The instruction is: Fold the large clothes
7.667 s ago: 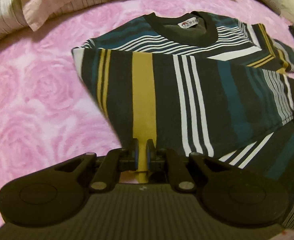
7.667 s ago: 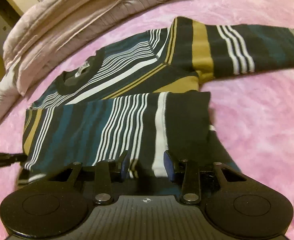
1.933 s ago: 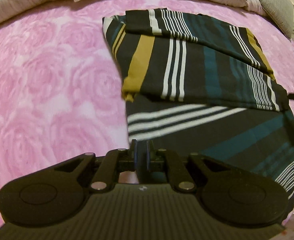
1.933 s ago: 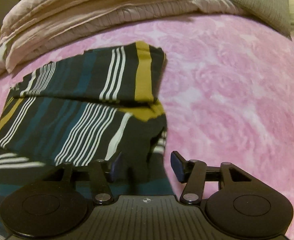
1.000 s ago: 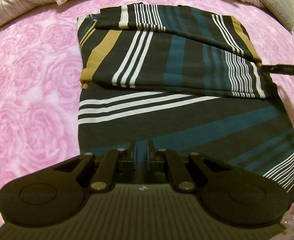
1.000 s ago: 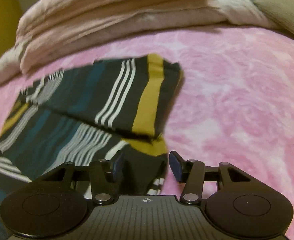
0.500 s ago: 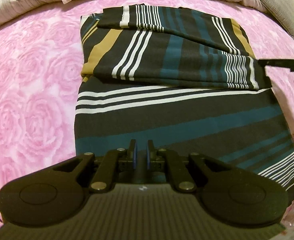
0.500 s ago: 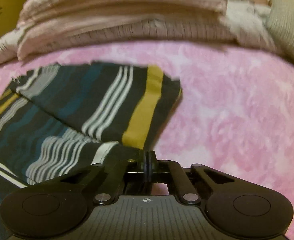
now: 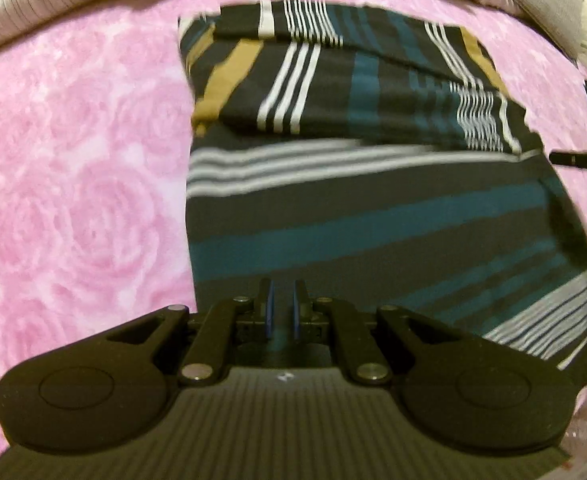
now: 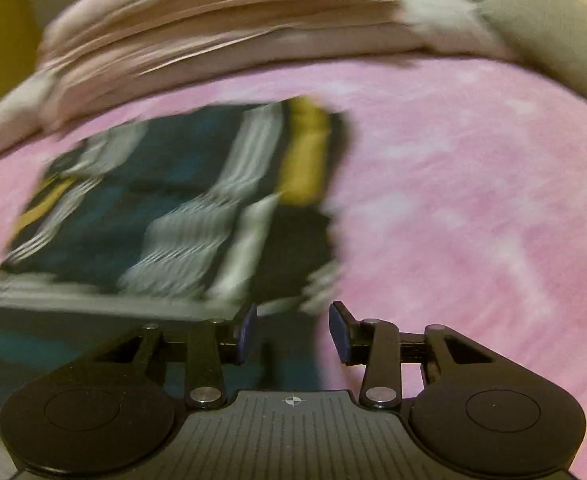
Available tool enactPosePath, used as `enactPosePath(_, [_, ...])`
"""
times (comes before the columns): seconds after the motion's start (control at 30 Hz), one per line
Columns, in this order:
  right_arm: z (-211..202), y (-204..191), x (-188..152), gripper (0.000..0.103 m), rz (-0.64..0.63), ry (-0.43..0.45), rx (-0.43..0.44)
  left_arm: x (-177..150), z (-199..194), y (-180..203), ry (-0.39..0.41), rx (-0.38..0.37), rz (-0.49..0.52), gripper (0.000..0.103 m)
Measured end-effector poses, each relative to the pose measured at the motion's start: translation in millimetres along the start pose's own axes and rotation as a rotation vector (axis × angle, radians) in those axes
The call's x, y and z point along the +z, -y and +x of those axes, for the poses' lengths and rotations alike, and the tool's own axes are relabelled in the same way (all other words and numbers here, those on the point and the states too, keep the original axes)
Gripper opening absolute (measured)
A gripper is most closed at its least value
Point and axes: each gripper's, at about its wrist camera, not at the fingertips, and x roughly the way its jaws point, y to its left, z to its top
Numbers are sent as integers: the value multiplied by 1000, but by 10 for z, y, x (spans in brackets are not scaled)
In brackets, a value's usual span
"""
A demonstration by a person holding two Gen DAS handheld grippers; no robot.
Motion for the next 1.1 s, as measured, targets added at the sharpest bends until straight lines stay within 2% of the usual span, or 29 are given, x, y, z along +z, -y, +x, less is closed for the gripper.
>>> enactPosePath(0.07, [15,-221,-263,39,-33,-79,51,-154,70,-56,-42,1,6,6])
enactPosePath(0.13, [5,-376,-568,44,-46,-149,16,-328,49,-103,-73,6,28,6])
enactPosePath(0.17, [-88,-438,-675,48,-53,-130,-10,-409,-2,-135,-83,1,34,6])
enactPosePath(0.27, [-285,-558,-779,50,-10,-225,-55,-585,-250,-203,-93,-6,46,6])
enactPosePath(0.33, [-466,-610,-769,52,23,-255,-63,-652,-431,-243,-92,-8,53,6])
enactPosePath(0.43, [-811,-748,-684,59,32,-250,-94,-668,-738,-282,-77,-7,65,7])
enactPosePath(0.5, [-1028,-868,-589,63,19,-254,-116,-608,-890,-265,-63,-8,74,13])
enactPosePath(0.57, [-1224,-971,-471,65,-2,-256,-136,-539,-1057,-237,-48,-8,88,23])
enactPosePath(0.7, [-1537,-1107,-312,69,-37,-244,-179,-395,-1319,-139,-16,-11,124,34])
enactPosePath(0.87, [-1748,-1180,-195,70,-65,-255,-182,-245,-1519,47,6,-15,146,51])
enactPosePath(1.1, [-1817,-1281,-76,71,-121,-286,-116,-88,-1688,310,34,14,121,63])
